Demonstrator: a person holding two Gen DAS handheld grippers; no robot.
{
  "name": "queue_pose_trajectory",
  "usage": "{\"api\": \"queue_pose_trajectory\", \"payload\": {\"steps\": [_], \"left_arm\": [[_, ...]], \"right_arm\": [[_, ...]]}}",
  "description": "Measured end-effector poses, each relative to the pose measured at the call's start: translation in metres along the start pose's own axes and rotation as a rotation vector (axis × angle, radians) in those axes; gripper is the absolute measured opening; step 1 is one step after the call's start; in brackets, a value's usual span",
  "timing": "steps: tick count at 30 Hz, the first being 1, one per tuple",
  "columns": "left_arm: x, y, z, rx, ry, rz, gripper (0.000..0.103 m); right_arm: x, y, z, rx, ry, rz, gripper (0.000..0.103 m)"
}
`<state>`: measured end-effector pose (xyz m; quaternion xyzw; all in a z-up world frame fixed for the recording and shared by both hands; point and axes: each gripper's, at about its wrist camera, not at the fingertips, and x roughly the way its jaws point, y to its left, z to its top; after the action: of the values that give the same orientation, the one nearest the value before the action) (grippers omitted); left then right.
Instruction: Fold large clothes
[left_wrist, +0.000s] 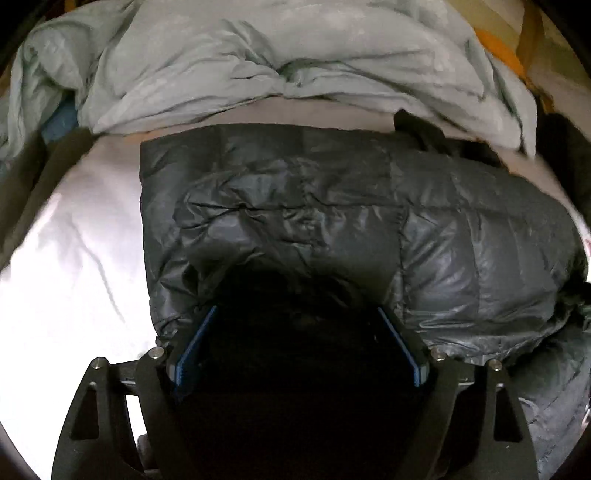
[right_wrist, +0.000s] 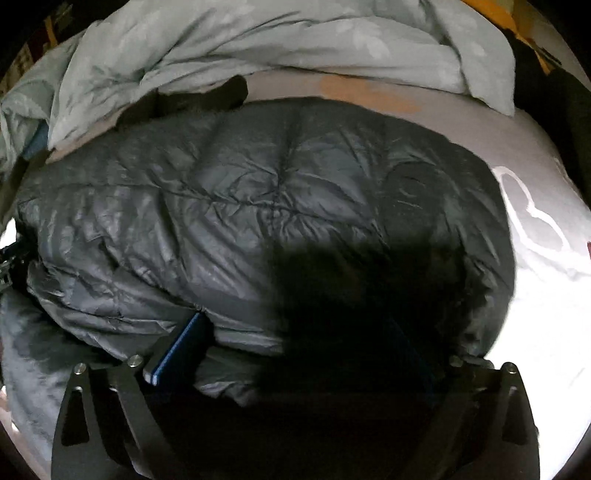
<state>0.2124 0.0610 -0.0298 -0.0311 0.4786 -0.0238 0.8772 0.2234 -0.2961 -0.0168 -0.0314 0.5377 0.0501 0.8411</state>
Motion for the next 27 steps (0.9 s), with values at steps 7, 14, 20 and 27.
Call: {"api": "queue_pose_trajectory", "payload": {"steps": [7,14,20,27], "left_arm": [[-0.009,-0.006,0.004,0.026,-0.053,0.022,0.081],[0.005,-0.001,0.042,0.016,0.046,0.054,0.082],[0.029,-0.004,0.06,0.042,0.108,0.088,0.085],[0.011,-0.005,0.074,0.043,-0.024,0.102,0.077]], "right_arm": [[-0.007,-0.001,0.013,0.018,-0.062,0.004,0.101],[-0.001,-0.011,0.046,0.085,0.048,0.02,0.101],[0.013,-0.013,0.07,0.098,0.006,0.005,0.101],[-0.007,-0.023,0.07,0.151,-0.093,0.064,0.101]]}}
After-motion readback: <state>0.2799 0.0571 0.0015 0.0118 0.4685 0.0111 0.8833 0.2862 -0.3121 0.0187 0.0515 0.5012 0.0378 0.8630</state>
